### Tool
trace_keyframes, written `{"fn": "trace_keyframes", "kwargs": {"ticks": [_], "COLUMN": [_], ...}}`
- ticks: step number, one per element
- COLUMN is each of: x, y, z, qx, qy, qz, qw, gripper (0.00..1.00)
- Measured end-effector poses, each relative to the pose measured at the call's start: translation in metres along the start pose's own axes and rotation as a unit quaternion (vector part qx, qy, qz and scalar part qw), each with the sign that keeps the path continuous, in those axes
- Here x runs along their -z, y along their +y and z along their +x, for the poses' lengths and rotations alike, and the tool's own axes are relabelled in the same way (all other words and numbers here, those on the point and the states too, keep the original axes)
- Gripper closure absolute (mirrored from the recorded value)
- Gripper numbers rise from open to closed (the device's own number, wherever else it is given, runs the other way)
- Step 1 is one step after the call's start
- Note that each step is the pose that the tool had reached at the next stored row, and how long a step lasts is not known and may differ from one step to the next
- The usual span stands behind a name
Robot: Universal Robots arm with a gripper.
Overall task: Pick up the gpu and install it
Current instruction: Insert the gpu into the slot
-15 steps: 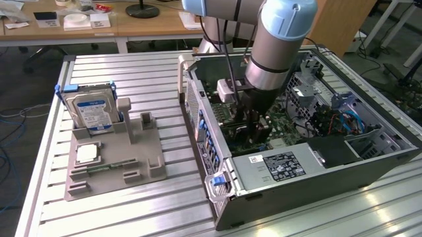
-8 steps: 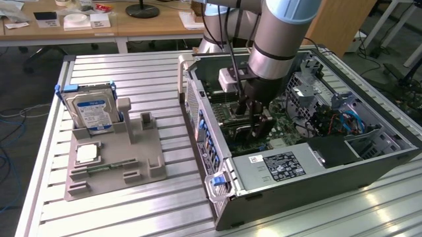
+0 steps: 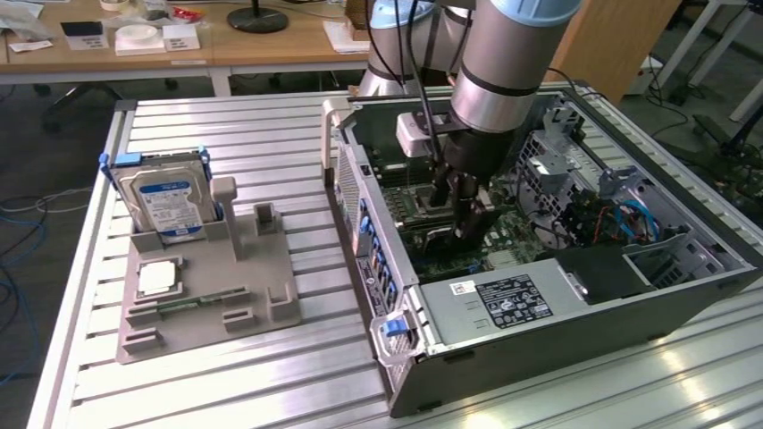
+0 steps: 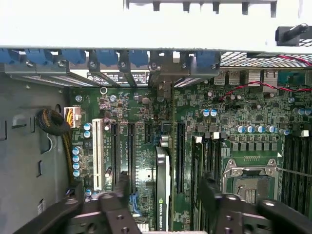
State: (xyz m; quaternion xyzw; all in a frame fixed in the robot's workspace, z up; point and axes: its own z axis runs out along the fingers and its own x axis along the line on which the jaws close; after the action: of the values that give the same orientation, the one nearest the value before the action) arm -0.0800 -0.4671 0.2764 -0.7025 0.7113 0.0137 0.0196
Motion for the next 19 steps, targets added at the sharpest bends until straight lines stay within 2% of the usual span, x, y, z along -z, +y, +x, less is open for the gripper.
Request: {"fn": "trace_keyframes", "kwargs": {"ticks": [1,2,4,5,7,9,12,13,15,19], "x": [0.0001,0.0001,0.0001,0.0001,0.0,0.0001,0.0,0.0001,0.0,0.0001], "y": [0.0,0.0001,0.0001,0.0001,0.0001,0.0,0.0,0.0001,0.0001,0.0], "z": [0.0,0.0,0.0,0.0,0.0,0.0,0.0,0.0,0.0,0.0], "qx": [0.0,0.0,0.0,0.0,0.0,0.0,0.0,0.0,0.0,0.0], "qy": [0.0001,0.0001,0.0001,0.0001,0.0,0.0001,0.0,0.0001,0.0,0.0001], "qz": [0.0,0.0,0.0,0.0,0.0,0.0,0.0,0.0,0.0,0.0], "qw": [1.0,1.0,1.0,1.0,1.0,1.0,1.0,1.0,1.0,1.0], "gripper": [0.37,0.37,0.49,0.49,0.61,0.61,0.78,0.78,0.89,0.89]}}
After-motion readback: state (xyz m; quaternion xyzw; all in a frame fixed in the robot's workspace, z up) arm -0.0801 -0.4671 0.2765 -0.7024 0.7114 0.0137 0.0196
